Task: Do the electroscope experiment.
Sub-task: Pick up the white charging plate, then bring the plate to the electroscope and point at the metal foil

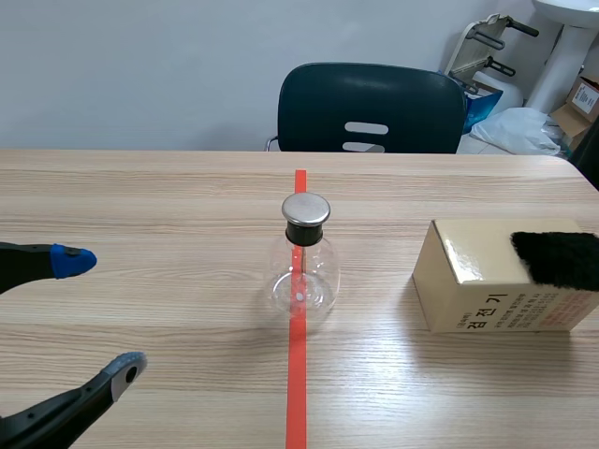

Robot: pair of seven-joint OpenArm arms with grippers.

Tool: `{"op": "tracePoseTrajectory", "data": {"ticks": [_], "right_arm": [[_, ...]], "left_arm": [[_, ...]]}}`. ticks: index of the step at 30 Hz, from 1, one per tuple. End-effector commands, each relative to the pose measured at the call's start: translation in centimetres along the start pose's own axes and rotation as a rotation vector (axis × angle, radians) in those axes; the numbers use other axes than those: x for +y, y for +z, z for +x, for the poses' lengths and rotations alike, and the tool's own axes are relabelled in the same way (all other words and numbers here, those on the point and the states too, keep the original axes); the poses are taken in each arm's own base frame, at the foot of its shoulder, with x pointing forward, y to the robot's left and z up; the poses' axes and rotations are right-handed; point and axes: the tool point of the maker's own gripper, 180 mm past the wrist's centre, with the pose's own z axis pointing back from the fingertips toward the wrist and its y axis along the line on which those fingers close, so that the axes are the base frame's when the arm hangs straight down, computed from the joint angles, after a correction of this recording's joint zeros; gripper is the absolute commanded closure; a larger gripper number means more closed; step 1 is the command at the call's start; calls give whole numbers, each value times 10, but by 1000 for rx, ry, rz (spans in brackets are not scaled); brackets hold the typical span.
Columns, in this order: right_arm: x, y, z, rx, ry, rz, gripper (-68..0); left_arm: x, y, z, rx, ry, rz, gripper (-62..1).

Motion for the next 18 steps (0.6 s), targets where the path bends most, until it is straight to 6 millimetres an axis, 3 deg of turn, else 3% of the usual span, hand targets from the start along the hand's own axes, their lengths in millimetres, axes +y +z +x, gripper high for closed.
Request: {"op": "tracePoseTrajectory", "data": {"ticks": [1,6,7,8,13,18], "right_arm": [[-20,-8,3,-25,24,-91,-7],[-23,-23,7,-53,23,-100,-7],[-22,-26,8,-58,21,-98,-7],[-22,-30,10,-66,21,-99,-7],[-18,-45,17,-93,5,-73,-7],[-12,-59,27,-120,-10,-41,-7]], "left_arm": [[9,-4,3,3,-14,12,-623],[27,-10,-3,53,-42,10,-132],[30,-12,-3,57,-48,7,-51],[34,-14,-2,54,-54,5,-11],[52,-28,0,23,-71,23,-16],[59,-54,-17,12,-57,38,-16]]}}
